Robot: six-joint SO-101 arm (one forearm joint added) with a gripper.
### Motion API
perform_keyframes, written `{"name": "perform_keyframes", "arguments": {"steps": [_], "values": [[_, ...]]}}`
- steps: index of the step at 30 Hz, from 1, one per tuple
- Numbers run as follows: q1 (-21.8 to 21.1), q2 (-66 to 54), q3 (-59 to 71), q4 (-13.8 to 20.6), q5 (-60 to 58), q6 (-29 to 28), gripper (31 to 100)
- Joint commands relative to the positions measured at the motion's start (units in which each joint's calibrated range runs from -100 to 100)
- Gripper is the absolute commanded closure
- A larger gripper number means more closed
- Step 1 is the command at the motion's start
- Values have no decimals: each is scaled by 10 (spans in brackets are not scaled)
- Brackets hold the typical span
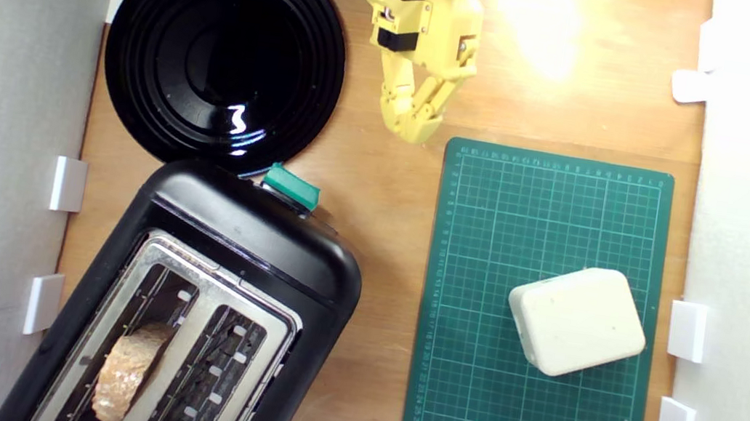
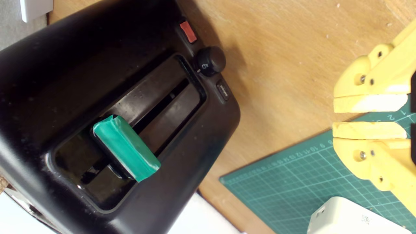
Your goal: Pick bread and place in toaster
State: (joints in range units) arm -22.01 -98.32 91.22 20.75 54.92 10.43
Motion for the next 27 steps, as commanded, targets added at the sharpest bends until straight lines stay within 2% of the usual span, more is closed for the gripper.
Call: {"name": "perform_keyframes", "arguments": {"steps": [1, 14, 27], "values": [[-6, -7, 11, 6, -19, -2, 819], [-1, -8, 61, -14, -18, 3, 839], [-5, -7, 71, -81, -18, 3, 852]]}}
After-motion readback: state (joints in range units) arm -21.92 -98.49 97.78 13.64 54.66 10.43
